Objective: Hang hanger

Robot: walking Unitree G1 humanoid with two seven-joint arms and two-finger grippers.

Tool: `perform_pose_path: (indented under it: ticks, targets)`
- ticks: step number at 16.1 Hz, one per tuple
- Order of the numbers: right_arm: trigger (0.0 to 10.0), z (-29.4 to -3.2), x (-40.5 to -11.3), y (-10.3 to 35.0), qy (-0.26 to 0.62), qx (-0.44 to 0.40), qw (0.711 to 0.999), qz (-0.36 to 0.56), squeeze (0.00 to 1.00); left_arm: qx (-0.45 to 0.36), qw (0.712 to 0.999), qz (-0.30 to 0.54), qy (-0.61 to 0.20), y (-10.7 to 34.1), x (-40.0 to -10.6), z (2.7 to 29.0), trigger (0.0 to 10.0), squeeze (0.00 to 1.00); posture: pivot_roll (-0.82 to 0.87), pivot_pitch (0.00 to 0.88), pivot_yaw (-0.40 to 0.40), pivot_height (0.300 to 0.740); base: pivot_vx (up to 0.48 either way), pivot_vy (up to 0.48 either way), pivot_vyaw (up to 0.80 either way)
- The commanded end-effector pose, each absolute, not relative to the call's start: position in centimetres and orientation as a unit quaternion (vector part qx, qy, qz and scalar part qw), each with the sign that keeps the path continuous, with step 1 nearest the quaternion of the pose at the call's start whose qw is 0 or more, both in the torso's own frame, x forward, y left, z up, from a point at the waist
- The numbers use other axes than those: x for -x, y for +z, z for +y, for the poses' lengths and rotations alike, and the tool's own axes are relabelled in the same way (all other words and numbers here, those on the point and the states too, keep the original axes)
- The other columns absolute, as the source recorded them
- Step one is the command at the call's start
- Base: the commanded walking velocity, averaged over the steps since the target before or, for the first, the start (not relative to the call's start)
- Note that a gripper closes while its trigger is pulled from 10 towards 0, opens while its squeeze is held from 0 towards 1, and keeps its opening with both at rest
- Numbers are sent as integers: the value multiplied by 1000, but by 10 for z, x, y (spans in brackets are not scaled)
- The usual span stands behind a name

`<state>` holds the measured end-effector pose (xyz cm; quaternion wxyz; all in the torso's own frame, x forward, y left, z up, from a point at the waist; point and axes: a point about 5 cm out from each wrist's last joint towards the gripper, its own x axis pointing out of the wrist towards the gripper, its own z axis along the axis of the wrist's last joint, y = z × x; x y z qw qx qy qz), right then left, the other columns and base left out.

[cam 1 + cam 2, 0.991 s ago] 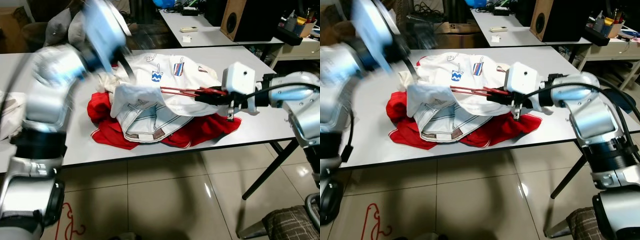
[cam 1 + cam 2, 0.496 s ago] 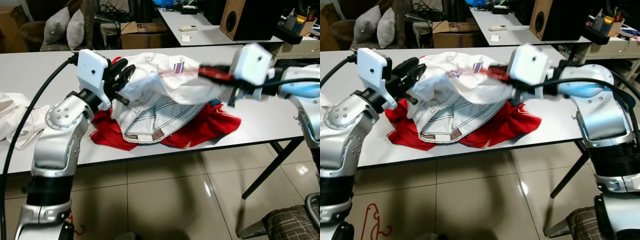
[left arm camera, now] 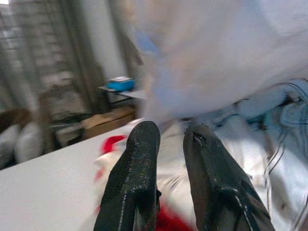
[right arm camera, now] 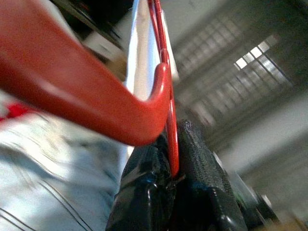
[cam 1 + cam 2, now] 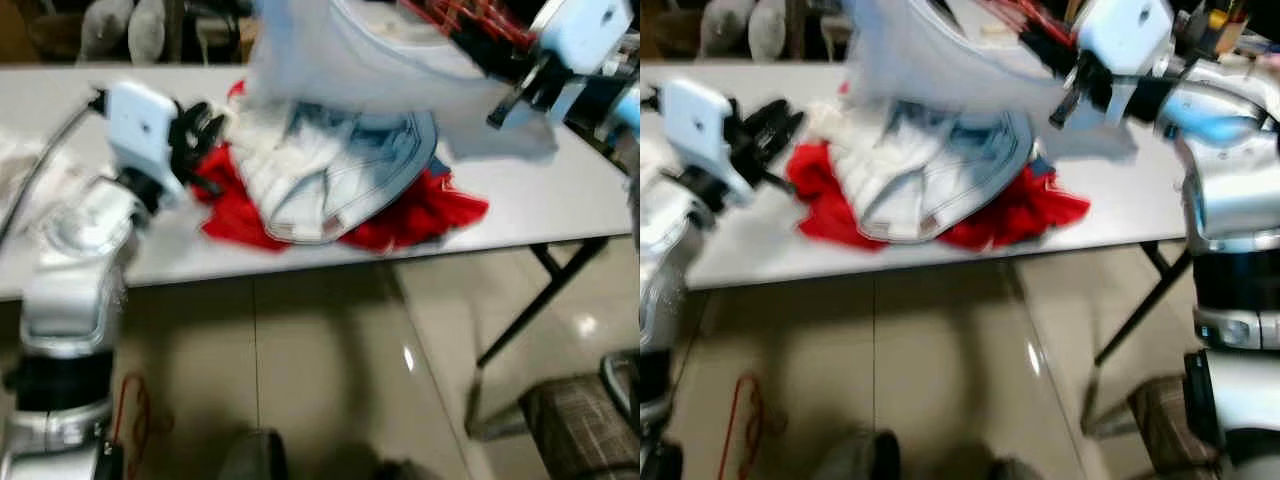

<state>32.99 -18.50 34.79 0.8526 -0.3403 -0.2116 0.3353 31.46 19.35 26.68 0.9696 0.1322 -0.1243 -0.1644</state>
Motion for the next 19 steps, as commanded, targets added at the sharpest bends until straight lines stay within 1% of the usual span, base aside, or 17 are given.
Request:
perform_pose_path:
  ticks: [1, 4, 5, 6, 7, 11, 13, 15, 19]
  targets:
    - [10000, -182, -328, 354, 353, 338, 843, -226, 0, -140, 969, -136, -149, 274, -312, 200, 10000, 0, -12, 0, -10, 740, 0, 0, 0]
    - [10000, -188, -332, 365, 324, 325, 852, -251, 0, -139, 971, -130, -148, 274, -312, 200, 10000, 0, -10, 0, -8, 740, 0, 0, 0]
    - [10000, -194, -336, 384, 293, 327, 855, -276, 0, -139, 970, -124, -157, 272, -312, 198, 10000, 0, -13, 0, -9, 740, 0, 0, 0]
    - [10000, -197, -336, 393, 281, 330, 854, -288, 0, -136, 970, -123, -161, 271, -311, 198, 10000, 0, -13, 0, -9, 740, 0, 0, 0]
    - [10000, -201, -332, 416, 268, 329, 848, -317, 0, -134, 970, -122, -163, 270, -310, 197, 10000, 0, -12, 0, -12, 740, 0, 0, 0]
    - [10000, -207, -313, 462, 265, 327, 827, -372, 0, -137, 971, -118, -159, 266, -308, 196, 10000, 0, -11, 0, -25, 740, 0, 0, 0]
    - [10000, -210, -305, 472, 278, 320, 820, -386, 0, -139, 970, -118, -158, 265, -307, 197, 10000, 0, -9, 0, -26, 740, 0, 0, 0]
    - [10000, -213, -295, 486, 288, 285, 818, -409, 0, -139, 971, -116, -156, 264, -306, 198, 10000, 0, -8, 0, -25, 740, 0, 0, 0]
    - [10000, -220, -274, 510, 287, 271, 808, -437, 0, -141, 971, -114, -158, 263, -306, 199, 10000, 0, -11, 0, -17, 740, -323, 0, 0]
